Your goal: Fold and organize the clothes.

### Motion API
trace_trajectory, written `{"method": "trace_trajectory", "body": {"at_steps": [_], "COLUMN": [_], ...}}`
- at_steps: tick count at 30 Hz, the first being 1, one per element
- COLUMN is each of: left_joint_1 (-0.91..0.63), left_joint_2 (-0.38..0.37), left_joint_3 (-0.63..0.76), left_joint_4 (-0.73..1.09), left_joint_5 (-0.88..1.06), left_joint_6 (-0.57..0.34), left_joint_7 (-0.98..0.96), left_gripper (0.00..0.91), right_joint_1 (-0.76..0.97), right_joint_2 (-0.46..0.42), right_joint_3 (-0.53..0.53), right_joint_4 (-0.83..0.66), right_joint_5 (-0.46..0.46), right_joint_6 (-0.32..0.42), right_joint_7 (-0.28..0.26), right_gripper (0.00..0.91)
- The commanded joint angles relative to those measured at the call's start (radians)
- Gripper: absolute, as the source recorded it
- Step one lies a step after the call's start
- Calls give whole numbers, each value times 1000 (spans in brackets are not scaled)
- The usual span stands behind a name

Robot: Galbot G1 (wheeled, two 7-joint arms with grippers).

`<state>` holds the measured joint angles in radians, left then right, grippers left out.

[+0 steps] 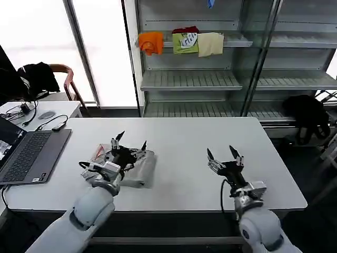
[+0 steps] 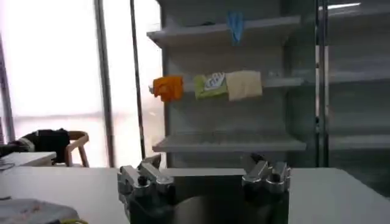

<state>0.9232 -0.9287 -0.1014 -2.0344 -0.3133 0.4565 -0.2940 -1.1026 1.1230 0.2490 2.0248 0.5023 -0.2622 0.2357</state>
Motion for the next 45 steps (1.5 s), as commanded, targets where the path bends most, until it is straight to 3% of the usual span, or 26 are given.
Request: {"method": "trace_trajectory", "body": {"at_steps": [1,7,11,23,27,33,35,36,37,38,40,45], "left_joint_1": [313,364,365,356,356,356,358,359,360,361,361,362], "left_joint_2": [36,-21,-50,-69,-64,-67,-69,-70,-72,-72,-72,-72], "left_joint_3": [-431,-432,-403,-378,-388,-385,-384,-383,-383,-382,-383,-384], "left_joint_4": [-227,-231,-222,-198,-182,-181,-182,-182,-182,-183,-184,-187], "left_joint_5": [-115,-96,-76,-75,-113,-114,-114,-114,-114,-114,-115,-117], "left_joint_6": [-39,-63,-60,-57,-51,-51,-50,-49,-49,-48,-44,-43], "left_joint_7": [122,163,166,176,173,176,177,177,178,180,180,182], "left_gripper": [907,907,907,907,907,907,907,907,907,907,907,907], "right_joint_1": [365,374,363,351,333,316,311,309,308,306,305,303], "right_joint_2": [187,272,311,350,352,362,364,364,365,367,367,353], "right_joint_3": [-404,-498,-504,-476,-462,-445,-443,-443,-442,-441,-440,-433], "right_joint_4": [-279,-374,-381,-431,-447,-443,-440,-440,-439,-439,-438,-413], "right_joint_5": [104,108,134,118,118,127,132,134,136,137,138,141], "right_joint_6": [-236,-244,-258,-196,-184,-153,-137,-131,-123,-113,-104,-99], "right_joint_7": [123,117,126,104,96,96,100,101,104,107,110,117], "right_gripper": [907,907,907,907,786,746,615,464,171,101,0,0]}}
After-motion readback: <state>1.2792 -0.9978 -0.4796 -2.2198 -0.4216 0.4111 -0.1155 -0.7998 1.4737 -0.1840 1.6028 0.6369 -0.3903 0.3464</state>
